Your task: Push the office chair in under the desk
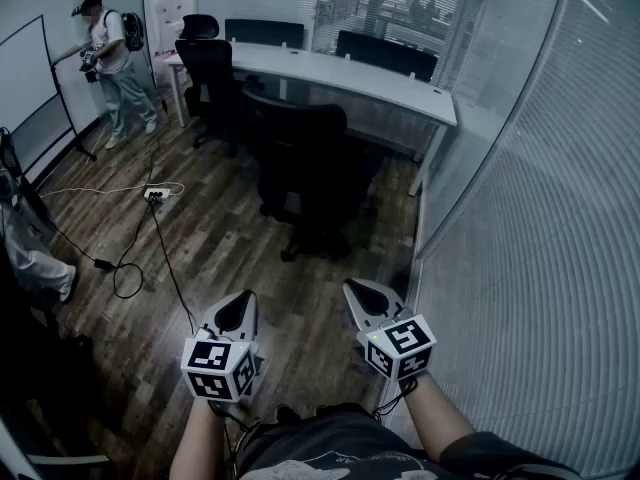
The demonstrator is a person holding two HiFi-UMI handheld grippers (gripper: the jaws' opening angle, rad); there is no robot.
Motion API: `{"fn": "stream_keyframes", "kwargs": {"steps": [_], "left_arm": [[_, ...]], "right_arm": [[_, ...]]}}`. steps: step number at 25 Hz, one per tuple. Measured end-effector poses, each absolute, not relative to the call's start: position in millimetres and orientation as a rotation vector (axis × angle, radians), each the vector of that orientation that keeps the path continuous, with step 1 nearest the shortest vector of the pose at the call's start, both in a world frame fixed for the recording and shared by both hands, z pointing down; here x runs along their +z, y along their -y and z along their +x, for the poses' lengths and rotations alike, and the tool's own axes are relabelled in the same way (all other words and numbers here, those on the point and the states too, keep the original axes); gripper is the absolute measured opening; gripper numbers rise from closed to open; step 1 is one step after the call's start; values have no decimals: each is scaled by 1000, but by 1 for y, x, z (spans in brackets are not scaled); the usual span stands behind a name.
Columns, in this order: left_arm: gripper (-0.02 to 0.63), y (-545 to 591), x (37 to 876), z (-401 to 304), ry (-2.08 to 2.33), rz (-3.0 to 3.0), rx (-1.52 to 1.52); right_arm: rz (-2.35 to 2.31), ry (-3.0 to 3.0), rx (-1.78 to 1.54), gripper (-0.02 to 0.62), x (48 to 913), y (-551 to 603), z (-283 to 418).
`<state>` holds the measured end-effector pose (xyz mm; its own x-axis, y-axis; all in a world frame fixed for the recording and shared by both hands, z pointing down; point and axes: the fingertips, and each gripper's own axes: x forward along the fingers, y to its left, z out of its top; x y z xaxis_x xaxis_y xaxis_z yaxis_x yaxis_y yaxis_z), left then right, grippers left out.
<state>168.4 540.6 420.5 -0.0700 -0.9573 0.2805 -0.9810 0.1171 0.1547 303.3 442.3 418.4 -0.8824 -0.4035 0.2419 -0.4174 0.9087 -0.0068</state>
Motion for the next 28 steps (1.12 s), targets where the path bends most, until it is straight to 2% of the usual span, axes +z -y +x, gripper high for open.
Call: {"fn": "stream_keyframes", "kwargs": {"steps": [11, 20, 28], "left_arm": [[18, -526, 415, 186, 2121, 1883, 119], [18, -531, 415, 165, 2131, 1862, 86], [18, -526, 421, 141, 2124, 1925, 90]], "right_arm": [[572, 2831, 84, 26, 420, -424, 313], [599, 2783, 98, 26, 429, -418, 304], [721, 2765, -52, 28, 434, -416, 300]]}}
